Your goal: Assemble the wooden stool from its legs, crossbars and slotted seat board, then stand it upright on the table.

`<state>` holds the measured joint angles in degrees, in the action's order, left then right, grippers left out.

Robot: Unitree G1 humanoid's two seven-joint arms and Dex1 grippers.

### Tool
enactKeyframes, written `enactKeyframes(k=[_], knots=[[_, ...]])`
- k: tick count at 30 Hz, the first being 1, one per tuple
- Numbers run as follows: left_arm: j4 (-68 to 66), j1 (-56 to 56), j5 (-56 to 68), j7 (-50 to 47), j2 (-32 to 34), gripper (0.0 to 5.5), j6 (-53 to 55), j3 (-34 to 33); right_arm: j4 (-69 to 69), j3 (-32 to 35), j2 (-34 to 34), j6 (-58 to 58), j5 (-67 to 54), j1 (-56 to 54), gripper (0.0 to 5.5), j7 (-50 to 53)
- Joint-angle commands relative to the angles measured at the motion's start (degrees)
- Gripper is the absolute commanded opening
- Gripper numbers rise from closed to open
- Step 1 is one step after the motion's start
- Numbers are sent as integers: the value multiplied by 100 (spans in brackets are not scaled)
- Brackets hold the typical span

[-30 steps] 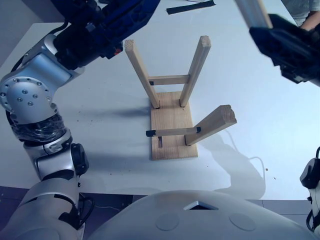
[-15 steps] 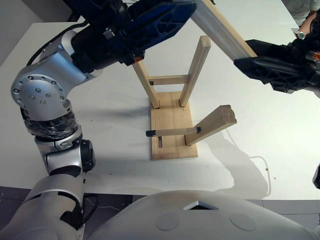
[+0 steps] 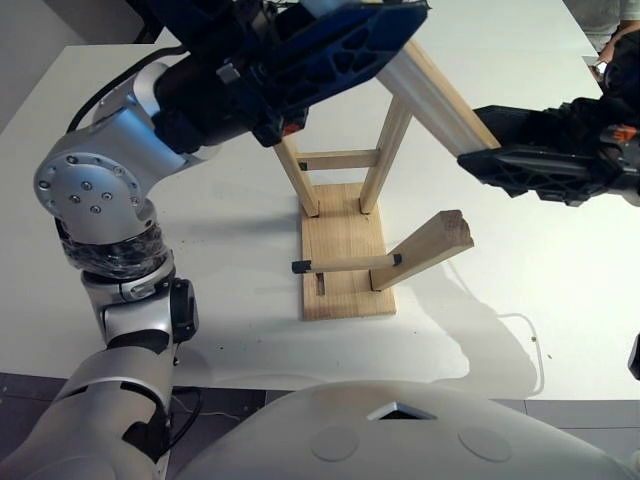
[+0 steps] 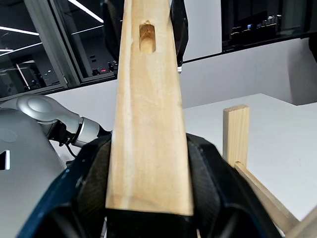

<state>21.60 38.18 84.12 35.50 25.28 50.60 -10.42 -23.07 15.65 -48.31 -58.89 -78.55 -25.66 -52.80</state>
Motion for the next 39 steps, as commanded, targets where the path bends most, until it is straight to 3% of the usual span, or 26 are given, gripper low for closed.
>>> enactKeyframes(k=[1, 16, 17, 27, 31, 34, 39], knots=[[30, -88, 11, 222, 159, 209, 66, 52, -40, -115, -120, 10, 253, 90, 206, 12], [26, -615, -731, 710, 403, 206, -86, 332, -41, -268, -171, 131, 648, -9, 206, -87], [-14, -596, -757, 683, 390, 205, -123, 315, -25, -320, -139, 185, 796, -20, 242, -2], [-776, 130, -860, 367, 406, 205, -473, -292, 248, -262, -131, 330, 1260, 145, 379, 214], [-840, 235, -1080, 690, 1253, 205, -259, -603, 413, 144, -389, 422, 1538, 569, 441, 152], [-830, -76, -1496, 1353, 2337, 205, -71, -872, 258, 802, -643, 448, 1698, 1400, 485, -52], [-525, -1108, -1908, 2714, 3619, 205, 99, -1360, -401, 1836, -710, 505, 1967, 3197, 485, -503]])
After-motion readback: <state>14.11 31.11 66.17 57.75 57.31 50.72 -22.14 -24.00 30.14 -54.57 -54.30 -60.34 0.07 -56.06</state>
